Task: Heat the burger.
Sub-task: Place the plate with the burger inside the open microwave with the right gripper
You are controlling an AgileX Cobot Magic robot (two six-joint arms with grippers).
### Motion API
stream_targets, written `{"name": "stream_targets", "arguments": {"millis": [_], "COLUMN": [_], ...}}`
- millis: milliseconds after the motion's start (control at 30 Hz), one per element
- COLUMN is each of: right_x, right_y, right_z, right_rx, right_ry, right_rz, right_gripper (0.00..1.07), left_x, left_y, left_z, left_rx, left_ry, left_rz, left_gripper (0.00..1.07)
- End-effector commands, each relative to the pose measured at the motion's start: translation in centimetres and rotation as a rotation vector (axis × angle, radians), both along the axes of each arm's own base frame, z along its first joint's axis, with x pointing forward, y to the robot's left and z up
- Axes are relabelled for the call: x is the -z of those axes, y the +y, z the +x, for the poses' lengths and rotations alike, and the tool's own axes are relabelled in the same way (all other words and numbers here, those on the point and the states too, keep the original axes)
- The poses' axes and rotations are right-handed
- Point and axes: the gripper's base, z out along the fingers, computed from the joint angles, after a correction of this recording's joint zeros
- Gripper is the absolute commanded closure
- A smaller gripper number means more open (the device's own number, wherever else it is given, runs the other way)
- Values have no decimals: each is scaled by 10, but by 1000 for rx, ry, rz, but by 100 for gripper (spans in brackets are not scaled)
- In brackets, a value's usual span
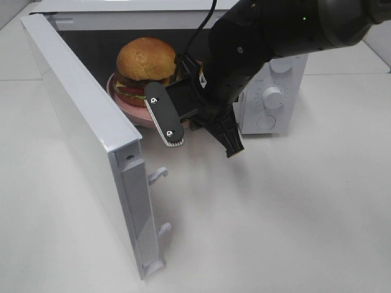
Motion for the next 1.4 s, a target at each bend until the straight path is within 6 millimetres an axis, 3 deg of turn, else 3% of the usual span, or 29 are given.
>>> {"name": "stream_targets", "arguments": {"millis": [33, 1067, 1400], "right_x": [-17, -4, -8], "right_y": [4, 35, 48], "right_z": [16, 66, 84], "right_rx": [-3, 57, 90], "right_ry": [-73, -49, -62], "right_rz": [56, 31, 38], "right_gripper": [107, 107, 107], "left_x": [0, 0, 0], "left_y": [0, 0, 0], "left_z": [0, 0, 0], "left_rx": [1, 1, 1], "left_ry": [-13, -13, -13], "left_rz": [3, 3, 3], "left_gripper": [4, 4, 4]}}
